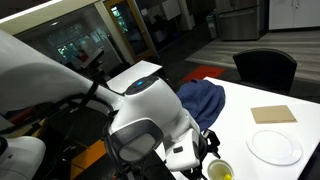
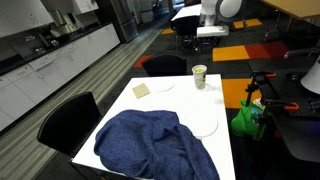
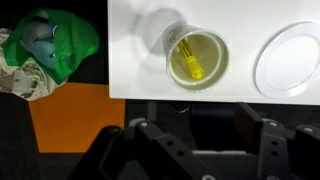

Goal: Remove the marker from the mug cup and place it on the table

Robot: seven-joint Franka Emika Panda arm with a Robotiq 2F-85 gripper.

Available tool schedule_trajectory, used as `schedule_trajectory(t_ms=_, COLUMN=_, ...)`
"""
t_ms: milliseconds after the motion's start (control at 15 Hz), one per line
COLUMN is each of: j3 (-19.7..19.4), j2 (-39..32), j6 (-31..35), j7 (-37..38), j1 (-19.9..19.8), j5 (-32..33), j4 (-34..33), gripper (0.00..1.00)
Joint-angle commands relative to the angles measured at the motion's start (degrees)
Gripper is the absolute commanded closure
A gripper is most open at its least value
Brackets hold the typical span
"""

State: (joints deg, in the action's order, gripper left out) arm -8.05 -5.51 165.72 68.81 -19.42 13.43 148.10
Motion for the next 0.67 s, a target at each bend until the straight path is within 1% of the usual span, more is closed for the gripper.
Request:
schedule_trajectory(t_ms=0, j3=-2.7, j2=-2.3, j6=-1.8, j7=-2.8, j1=5.0, j5=-5.6, j4=-2.0, gripper=0.34)
schedule_trajectory(t_ms=67, j3=-3.1, j2=-3.0, j6=-1.6, j7=-3.2, j1=5.9, j5=-6.6, j4=-2.2, gripper=0.35)
schedule_trajectory(t_ms=133, j3=-3.4, j2=-3.6, j6=-1.5, j7=-4.1, j1=6.6, j5=-7.8, j4=-2.4, gripper=0.4)
schedule_trajectory(t_ms=200, j3=-3.6, j2=-4.1, j6=-1.5, j7=-5.2, j1=7.0, j5=-9.2, j4=-2.6, gripper=0.47)
schedule_trajectory(t_ms=267, j3=-4.3, j2=-4.8, j6=-1.4, j7=-5.6, j1=7.5, j5=-9.7, j4=-2.8, gripper=0.42)
schedule_trajectory(t_ms=333, j3=-4.4, j2=-5.4, j6=-1.4, j7=-7.0, j1=7.7, j5=-11.0, j4=-3.1, gripper=0.45)
schedule_trajectory(t_ms=400, j3=-4.9, j2=-6.0, j6=-1.6, j7=-8.0, j1=7.8, j5=-11.8, j4=-3.4, gripper=0.42)
schedule_trajectory(t_ms=600, j3=-6.0, j2=-7.6, j6=-1.7, j7=-10.8, j1=8.2, j5=-13.6, j4=-4.3, gripper=0.43)
